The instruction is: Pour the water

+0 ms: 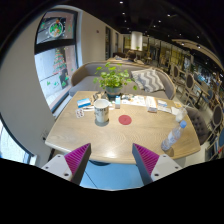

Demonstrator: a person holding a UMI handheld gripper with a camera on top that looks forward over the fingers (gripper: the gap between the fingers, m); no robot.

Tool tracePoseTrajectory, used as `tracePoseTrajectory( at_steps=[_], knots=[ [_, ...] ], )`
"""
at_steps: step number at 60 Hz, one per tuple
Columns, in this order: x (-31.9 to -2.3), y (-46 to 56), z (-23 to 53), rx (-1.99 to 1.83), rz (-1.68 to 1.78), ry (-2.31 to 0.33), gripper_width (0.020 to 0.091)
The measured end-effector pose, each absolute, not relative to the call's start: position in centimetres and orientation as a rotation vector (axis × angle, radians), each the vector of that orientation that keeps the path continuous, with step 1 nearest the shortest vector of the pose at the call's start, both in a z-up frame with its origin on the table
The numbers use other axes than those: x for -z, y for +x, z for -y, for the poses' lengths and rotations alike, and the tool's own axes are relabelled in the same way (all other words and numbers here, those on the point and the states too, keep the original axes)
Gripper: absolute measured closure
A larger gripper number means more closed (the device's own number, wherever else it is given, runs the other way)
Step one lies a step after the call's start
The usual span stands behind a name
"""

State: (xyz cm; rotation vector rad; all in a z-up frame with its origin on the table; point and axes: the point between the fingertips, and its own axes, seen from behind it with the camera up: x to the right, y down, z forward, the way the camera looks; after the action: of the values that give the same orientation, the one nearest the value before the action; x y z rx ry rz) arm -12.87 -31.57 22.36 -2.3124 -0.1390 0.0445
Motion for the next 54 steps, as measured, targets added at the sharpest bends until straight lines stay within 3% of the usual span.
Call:
tracePoseTrajectory(
  at_steps=[21,38,54],
  knots=[
    [-20.0,-3.7,31.7,0.006,0.067,-2.296,0.0258],
    [-14.2,9.6,31.9,0.069,-0.013,-2.263,0.0262],
    [-11.1,16.9,25.1,0.069,-0.010,-2.187,0.0258]
  ],
)
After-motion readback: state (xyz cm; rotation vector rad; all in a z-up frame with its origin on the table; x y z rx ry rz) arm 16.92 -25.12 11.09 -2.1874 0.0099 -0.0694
